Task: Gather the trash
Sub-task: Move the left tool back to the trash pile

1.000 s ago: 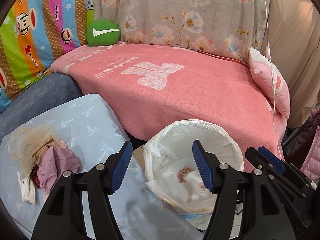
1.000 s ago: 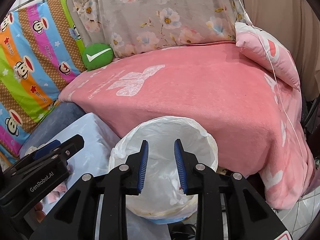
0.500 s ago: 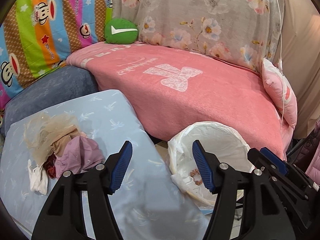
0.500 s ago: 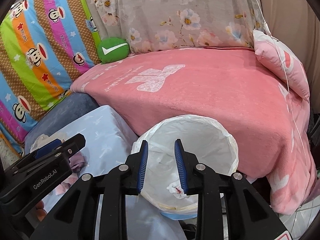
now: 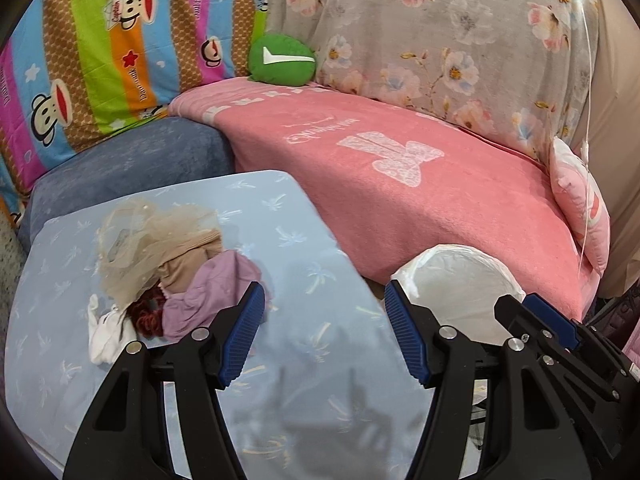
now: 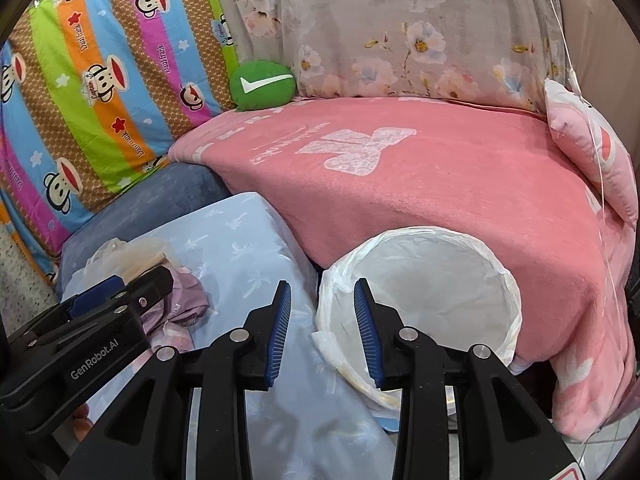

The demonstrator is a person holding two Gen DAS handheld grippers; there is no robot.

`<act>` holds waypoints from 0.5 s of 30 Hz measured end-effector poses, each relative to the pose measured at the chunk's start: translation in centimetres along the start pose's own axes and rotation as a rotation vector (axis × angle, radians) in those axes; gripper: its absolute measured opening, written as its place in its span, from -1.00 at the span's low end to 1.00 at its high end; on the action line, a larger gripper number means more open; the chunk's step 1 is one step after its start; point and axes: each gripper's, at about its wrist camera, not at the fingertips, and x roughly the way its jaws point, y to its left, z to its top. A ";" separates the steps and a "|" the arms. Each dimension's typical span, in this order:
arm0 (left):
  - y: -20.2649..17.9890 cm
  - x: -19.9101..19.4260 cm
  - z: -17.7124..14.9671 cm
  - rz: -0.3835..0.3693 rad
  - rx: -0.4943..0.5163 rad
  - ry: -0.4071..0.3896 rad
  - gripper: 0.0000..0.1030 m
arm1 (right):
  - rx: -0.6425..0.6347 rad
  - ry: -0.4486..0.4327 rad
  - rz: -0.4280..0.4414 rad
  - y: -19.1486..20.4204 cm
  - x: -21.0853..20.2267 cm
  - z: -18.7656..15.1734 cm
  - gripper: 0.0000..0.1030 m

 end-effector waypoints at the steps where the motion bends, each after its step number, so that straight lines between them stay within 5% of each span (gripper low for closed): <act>1: 0.5 0.0 -0.1 0.002 -0.011 0.005 0.16 | -0.007 0.002 0.003 0.5 0.0 -0.1 -0.36; 9: 4.7 -0.5 -1.1 0.046 -0.082 0.019 0.21 | -0.059 0.020 0.032 4.0 0.4 -0.7 -0.36; 15: 8.2 -1.0 -2.1 0.111 -0.122 0.025 0.53 | -0.092 0.038 0.060 6.6 0.9 -1.3 -0.29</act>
